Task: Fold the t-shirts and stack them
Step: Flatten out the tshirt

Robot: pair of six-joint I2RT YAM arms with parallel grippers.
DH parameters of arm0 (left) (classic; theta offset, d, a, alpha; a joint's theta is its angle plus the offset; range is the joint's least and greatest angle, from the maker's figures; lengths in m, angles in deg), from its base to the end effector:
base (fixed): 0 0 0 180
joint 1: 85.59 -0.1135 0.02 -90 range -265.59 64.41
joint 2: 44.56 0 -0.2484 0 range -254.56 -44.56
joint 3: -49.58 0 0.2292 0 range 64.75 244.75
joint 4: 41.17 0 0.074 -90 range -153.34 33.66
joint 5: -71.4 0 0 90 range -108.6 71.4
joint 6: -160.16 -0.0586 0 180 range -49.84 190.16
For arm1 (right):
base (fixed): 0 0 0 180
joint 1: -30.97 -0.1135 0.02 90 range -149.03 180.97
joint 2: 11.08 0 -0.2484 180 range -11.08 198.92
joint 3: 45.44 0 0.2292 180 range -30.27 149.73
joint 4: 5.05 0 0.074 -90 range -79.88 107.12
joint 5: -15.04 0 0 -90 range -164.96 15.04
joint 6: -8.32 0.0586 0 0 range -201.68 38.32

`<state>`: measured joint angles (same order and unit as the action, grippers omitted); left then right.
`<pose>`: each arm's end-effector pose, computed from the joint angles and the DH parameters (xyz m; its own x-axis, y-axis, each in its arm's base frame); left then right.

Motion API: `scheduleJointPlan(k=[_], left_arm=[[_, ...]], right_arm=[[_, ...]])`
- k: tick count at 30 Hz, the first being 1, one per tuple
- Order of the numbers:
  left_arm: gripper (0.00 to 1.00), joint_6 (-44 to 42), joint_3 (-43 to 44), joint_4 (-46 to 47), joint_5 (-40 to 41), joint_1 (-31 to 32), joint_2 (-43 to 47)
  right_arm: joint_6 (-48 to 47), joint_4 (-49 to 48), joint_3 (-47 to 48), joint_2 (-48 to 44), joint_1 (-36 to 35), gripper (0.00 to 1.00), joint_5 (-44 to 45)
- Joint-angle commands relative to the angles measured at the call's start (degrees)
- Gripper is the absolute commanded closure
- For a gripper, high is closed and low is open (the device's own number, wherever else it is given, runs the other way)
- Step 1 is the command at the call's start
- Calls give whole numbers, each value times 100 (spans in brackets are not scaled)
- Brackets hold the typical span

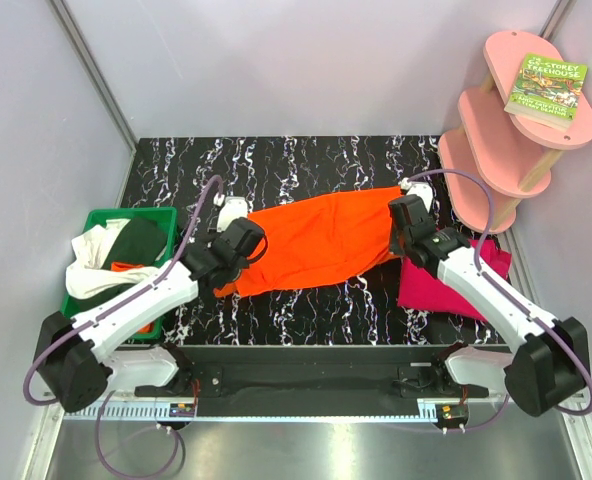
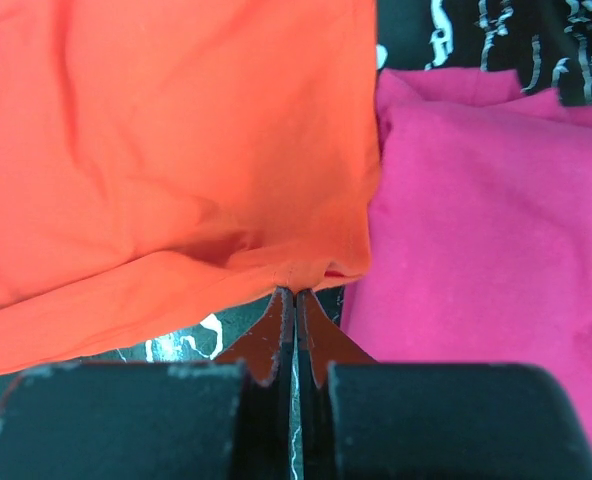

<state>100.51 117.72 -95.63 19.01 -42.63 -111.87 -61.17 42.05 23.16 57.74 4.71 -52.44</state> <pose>0.1889 -0.1270 0.2490 -0.6475 0.0560 -0.7600 -0.0604 0.9904 0.1244 0.2308 0.0889 0.2500 -0.6791 0.0259 -0.7336 0.0663 0.9975 -0.0262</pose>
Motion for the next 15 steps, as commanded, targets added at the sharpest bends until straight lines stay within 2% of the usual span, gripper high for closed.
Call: scheduleJointPlan(k=[1,15], left_arm=[[100,208,-58,448,-297,2,-186],[100,744,-559,361,-921,2,-397]], right_arm=[[40,-309,80,211,-55,100,-222],[436,-204,-438,27,-274,100,-451]])
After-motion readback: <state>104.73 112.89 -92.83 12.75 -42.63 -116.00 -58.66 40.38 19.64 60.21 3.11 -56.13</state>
